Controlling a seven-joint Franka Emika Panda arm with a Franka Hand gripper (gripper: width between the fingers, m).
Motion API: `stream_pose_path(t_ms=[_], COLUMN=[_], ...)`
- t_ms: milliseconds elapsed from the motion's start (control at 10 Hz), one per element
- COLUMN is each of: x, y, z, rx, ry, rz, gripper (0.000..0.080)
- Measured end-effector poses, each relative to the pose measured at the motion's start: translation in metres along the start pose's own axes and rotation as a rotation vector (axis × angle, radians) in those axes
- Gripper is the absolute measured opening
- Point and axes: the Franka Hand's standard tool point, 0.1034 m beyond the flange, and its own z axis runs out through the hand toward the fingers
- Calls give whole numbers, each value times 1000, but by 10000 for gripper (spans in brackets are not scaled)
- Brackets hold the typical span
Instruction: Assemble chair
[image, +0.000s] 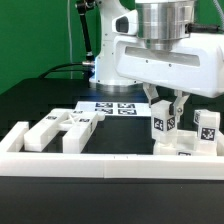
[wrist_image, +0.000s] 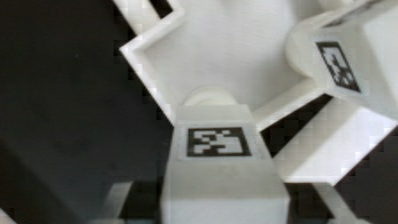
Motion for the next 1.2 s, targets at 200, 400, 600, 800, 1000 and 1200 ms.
stream_pose_path(t_ms=[200, 400, 600, 800, 1000, 1200], x=[-2, -4, -7, -9, -9, -10], y=[-2, -6, -8, -10, -10, -10], z=[0, 1, 1, 2, 2, 2], rx=[4, 17, 22, 23, 24, 22], ry=[3, 1, 0, -1, 0, 1], rz=[137, 319, 456, 565, 559, 470], gripper=[291, 291, 291, 292, 292, 466])
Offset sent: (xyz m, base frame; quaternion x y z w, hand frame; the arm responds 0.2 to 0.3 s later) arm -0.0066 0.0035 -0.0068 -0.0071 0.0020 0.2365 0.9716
